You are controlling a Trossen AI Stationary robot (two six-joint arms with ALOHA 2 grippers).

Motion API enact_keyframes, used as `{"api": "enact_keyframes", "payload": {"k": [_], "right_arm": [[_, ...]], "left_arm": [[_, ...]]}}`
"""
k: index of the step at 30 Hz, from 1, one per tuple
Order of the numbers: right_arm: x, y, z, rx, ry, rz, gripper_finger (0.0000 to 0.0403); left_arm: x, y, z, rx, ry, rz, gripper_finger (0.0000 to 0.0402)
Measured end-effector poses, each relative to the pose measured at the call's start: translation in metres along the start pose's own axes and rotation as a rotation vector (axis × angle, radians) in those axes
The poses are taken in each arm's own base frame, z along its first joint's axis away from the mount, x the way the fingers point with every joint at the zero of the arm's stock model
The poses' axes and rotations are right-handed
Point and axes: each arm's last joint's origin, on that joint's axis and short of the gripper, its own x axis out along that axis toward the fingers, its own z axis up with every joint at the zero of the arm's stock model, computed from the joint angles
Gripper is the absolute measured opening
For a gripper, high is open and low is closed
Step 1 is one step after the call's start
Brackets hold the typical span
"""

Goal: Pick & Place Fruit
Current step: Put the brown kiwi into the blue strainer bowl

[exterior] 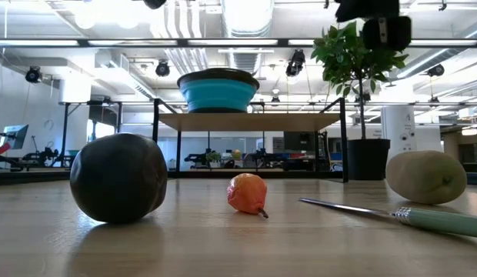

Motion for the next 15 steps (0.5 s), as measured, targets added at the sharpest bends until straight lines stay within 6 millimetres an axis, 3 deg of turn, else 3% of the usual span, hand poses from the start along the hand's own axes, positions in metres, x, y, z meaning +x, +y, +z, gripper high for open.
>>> {"api": "enact_keyframes", "payload": {"k": [5, 15], "right_arm": [[-0.001, 0.008, -0.013, 0.045, 0.007, 0.008, 0.0010], [-0.003, 0.019, -0.035, 0.133, 0.028, 0.022, 0.0009]], "left_arm": [[0.004, -0.021, -0.013, 0.032, 0.043, -0.073, 0.0190], [0.023, -0.049, -0.064, -0.033, 0.155, -0.122, 0.0190]]}}
